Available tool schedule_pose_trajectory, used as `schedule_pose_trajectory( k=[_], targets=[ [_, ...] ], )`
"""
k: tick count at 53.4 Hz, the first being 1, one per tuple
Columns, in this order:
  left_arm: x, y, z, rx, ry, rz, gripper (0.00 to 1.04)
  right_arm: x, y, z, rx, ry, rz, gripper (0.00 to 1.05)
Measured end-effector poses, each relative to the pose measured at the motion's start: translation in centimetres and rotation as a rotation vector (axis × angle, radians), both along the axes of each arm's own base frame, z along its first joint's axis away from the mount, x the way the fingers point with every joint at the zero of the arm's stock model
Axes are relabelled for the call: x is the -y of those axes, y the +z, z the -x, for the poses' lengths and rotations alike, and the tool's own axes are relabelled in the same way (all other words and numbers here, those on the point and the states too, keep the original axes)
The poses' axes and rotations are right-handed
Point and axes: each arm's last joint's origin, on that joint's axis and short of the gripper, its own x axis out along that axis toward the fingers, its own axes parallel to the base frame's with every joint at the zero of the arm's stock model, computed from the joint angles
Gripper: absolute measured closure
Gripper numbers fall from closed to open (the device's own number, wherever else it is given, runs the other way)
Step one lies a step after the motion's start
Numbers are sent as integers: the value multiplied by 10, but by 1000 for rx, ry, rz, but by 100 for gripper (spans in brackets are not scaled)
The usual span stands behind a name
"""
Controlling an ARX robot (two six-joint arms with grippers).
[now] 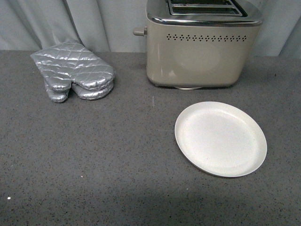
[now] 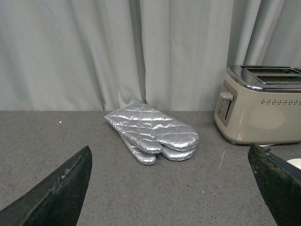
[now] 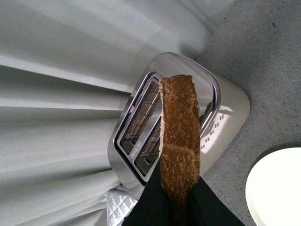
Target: Put bread into toaster
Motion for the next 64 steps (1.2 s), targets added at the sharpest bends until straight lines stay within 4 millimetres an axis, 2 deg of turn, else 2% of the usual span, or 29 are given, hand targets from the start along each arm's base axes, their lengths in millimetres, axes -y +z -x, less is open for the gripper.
schedule_pose_trajectory(
  k=[14,32,47,64],
  targets=[
    [0,0,0,0,0,0,7,-24,-18,-41,-75,-56,-36,103],
    [0,0,0,0,0,0,7,-55,-29,-70,-110,-131,-91,103],
    [0,0,0,0,0,0,7,-55,-45,-80,-168,-204,-89,103],
    [0,0,0,0,0,0,7,-48,-43,-73,-154,-264,-89,103]
  ],
)
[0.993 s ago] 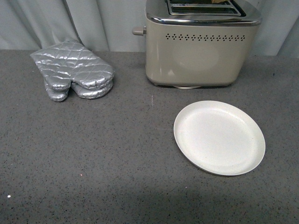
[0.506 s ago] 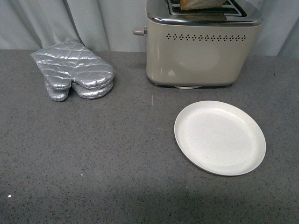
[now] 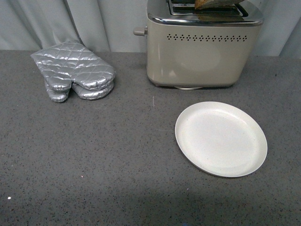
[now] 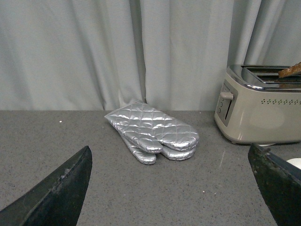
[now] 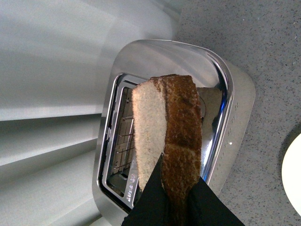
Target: Put bread into toaster
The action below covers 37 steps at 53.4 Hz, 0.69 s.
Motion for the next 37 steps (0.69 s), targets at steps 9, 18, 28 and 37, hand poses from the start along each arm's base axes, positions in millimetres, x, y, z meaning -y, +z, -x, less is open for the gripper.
schedule_pose_trajectory(
  k=[9,18,28,37],
  targets=[
    [0,0,0,0,0,0,7,-8,8,5,-2,-1,-17,103],
    [0,0,0,0,0,0,7,-21,12,7,0,17,-24,103],
    [0,0,0,0,0,0,7,-27,4,-1,-20,20,-17,103],
    [0,0,0,0,0,0,7,-25,-12,-11,-54,11,-5,103]
  ],
)
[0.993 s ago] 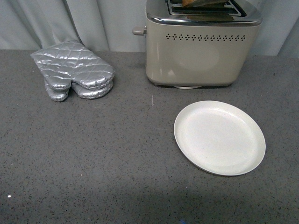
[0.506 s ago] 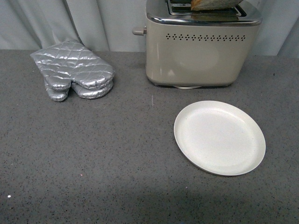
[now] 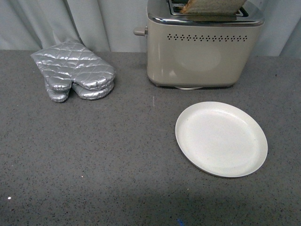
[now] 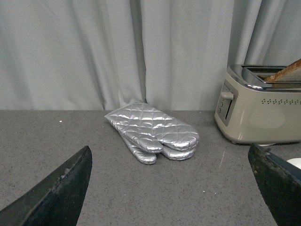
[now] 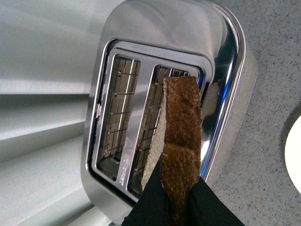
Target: Put bread into toaster
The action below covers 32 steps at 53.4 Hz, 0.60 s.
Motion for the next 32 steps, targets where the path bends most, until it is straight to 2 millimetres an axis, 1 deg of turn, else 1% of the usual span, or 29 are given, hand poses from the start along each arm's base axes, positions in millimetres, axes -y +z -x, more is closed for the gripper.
schedule_pose_trajectory(
  k=[4,7,8,11,14,16,19,21,24,26,27,28,32],
  targets=[
    [0,0,0,0,0,0,7,1,-7,-4,-5,5,9,103],
    [0,0,0,0,0,0,7,1,-8,-7,6,29,7,103],
    [0,0,0,0,0,0,7,1,-8,-8,13,42,10,101],
    [0,0,0,0,0,0,7,2,-7,-11,57,76,57,88],
    [0,0,0,0,0,0,7,2,-6,-11,88,93,98,80],
    [0,0,0,0,0,0,7,2,-6,-11,114,134,148,73],
    [0,0,0,0,0,0,7,2,-4,-10,144,174,198,66],
    [0,0,0,0,0,0,7,1,-1,-8,175,208,247,59],
    [0,0,0,0,0,0,7,2,2,-6,206,259,312,52],
    [0,0,0,0,0,0,7,2,6,-4,242,294,378,45],
    [0,0,0,0,0,0,7,2,7,-2,260,311,412,41],
    [0,0,0,0,0,0,7,0,11,3,290,340,456,36],
    [0,0,0,0,0,0,7,6,16,26,359,392,597,22]
  ],
)
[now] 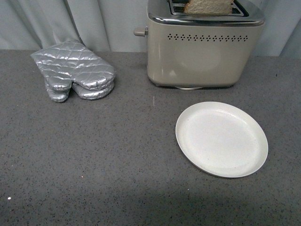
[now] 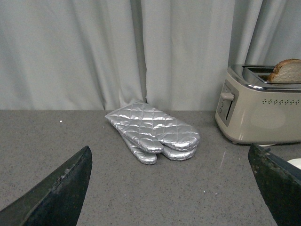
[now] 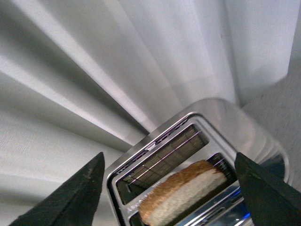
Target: Put bread into toaster
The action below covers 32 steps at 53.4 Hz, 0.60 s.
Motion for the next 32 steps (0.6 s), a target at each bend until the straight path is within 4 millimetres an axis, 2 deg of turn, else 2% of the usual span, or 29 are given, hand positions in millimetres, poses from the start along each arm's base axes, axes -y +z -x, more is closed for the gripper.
schedule_pose_trajectory(
  k=[5,9,10,14,17,22,26,32],
  targets=[
    [0,0,0,0,0,0,7,12,2,27,71,27,143,8],
    [0,0,0,0,0,0,7,24,-1,51,124,37,270,10],
    [0,0,0,0,0,0,7,31,-4,61,139,43,324,10],
    [0,0,0,0,0,0,7,48,-14,82,167,88,411,11],
    [0,0,0,0,0,0,7,64,-24,100,245,182,444,19],
    [0,0,0,0,0,0,7,97,-46,149,337,257,493,41],
    [0,0,0,0,-1,0,7,107,-58,168,328,266,513,53],
    [0,0,0,0,0,0,7,122,-80,196,287,287,530,80]
  ],
)
